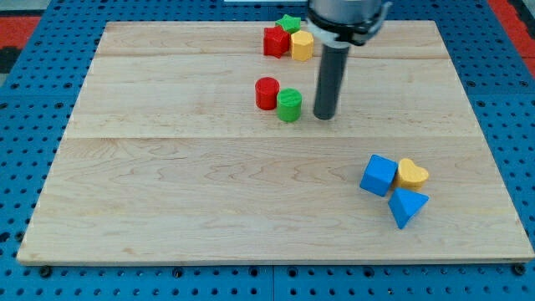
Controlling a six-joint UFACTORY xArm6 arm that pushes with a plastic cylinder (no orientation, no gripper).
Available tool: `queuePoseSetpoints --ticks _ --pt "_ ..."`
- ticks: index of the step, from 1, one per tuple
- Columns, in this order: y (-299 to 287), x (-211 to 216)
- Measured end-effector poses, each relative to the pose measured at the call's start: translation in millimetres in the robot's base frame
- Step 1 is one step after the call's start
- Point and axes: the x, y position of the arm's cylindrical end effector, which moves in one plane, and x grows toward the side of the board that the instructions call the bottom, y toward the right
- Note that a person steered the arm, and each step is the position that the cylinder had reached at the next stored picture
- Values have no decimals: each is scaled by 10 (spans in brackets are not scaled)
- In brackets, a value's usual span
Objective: Move the red circle to the top left of the board
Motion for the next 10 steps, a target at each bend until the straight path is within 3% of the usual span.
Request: queuePoseSetpoints --ticks 1,3,5,6,10 --pt "-131 -214" --pt "-240 -253" --pt "-1384 -456" --pt "-1573 -522" --pt "-1859 -763"
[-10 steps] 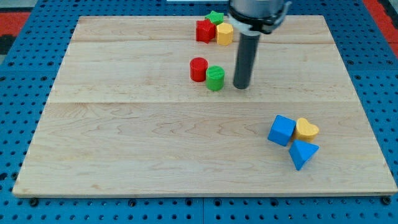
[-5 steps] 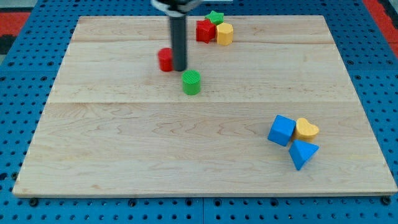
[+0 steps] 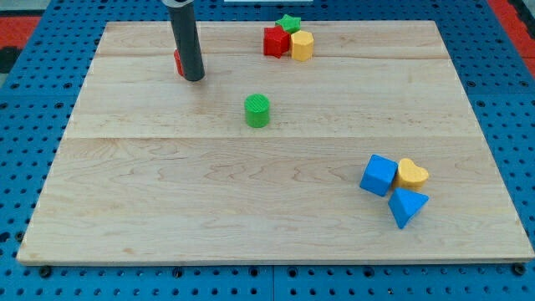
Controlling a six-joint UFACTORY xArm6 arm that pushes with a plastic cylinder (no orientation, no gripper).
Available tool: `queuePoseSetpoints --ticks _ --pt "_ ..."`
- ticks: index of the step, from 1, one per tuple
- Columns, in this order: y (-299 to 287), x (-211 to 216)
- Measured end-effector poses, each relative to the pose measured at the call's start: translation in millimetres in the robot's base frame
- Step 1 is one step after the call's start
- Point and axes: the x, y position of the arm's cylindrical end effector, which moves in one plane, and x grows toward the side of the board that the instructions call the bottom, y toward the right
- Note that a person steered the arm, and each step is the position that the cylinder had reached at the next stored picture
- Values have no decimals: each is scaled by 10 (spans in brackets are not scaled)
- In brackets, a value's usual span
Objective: Move the red circle to the top left of the board
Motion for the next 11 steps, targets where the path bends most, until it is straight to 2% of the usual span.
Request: queuePoseSetpoints --ticks 2,3,4,5,6,7,8,11 --pt "-269 -213" --pt "264 -142" --pt "438 -398" --pt "-379 -511" --pt "-708 -820" --pt "-520 -755" --pt "94 -610" --pt "181 -609"
